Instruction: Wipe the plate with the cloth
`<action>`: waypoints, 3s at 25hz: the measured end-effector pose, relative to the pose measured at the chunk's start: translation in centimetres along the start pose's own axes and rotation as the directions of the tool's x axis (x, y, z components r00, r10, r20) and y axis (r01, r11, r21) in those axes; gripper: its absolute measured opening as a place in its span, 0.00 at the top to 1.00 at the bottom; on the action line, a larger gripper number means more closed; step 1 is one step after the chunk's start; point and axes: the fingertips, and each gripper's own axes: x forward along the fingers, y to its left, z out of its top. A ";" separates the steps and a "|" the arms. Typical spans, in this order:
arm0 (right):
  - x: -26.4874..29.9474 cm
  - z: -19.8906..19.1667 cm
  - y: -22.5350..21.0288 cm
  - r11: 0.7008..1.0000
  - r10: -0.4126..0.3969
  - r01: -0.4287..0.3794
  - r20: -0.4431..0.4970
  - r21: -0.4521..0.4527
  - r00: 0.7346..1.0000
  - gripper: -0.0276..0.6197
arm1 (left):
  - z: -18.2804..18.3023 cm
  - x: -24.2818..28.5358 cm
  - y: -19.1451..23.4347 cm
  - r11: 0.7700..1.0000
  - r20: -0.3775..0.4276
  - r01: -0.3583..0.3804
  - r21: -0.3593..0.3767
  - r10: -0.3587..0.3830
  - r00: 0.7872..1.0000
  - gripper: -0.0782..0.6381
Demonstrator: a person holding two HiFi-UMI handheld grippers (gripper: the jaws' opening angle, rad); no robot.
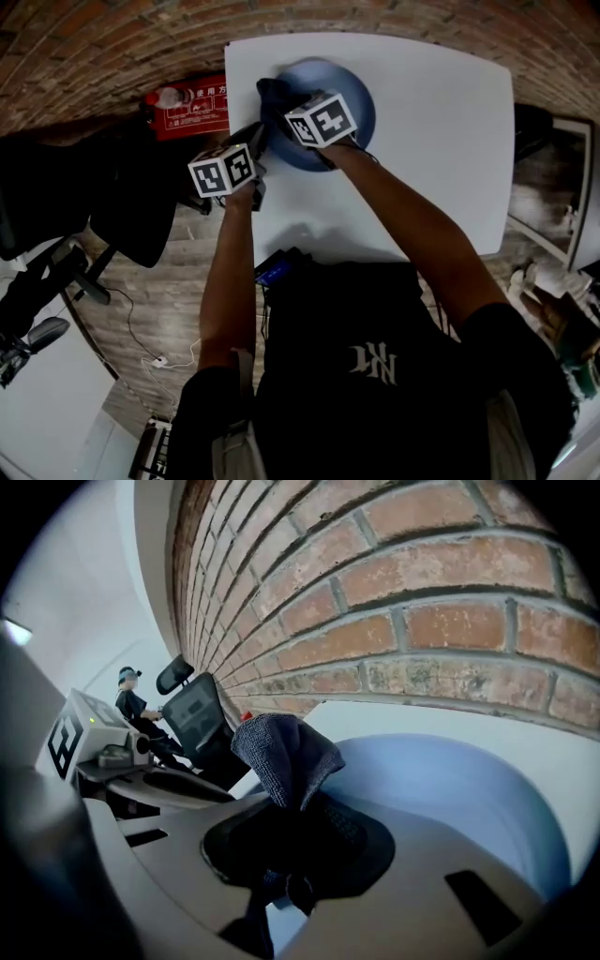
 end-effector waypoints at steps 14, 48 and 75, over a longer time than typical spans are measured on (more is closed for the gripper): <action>-3.1 -0.7 -4.8 0.978 -0.167 0.159 -0.051 -0.133 0.985 0.82 | 0.0 0.0 0.0 1.000 0.021 -0.005 -0.011 0.005 1.000 0.84; -8.4 0.0 -9.8 0.891 -0.382 0.371 0.009 -0.260 0.924 0.82 | 0.2 -0.1 -0.3 1.000 0.057 -0.012 0.018 0.011 0.998 0.84; -1.0 -2.5 2.3 0.956 -0.041 0.024 -0.052 -0.292 0.998 0.82 | -0.3 -0.1 -0.6 0.999 0.077 0.021 -0.025 -0.019 0.997 0.84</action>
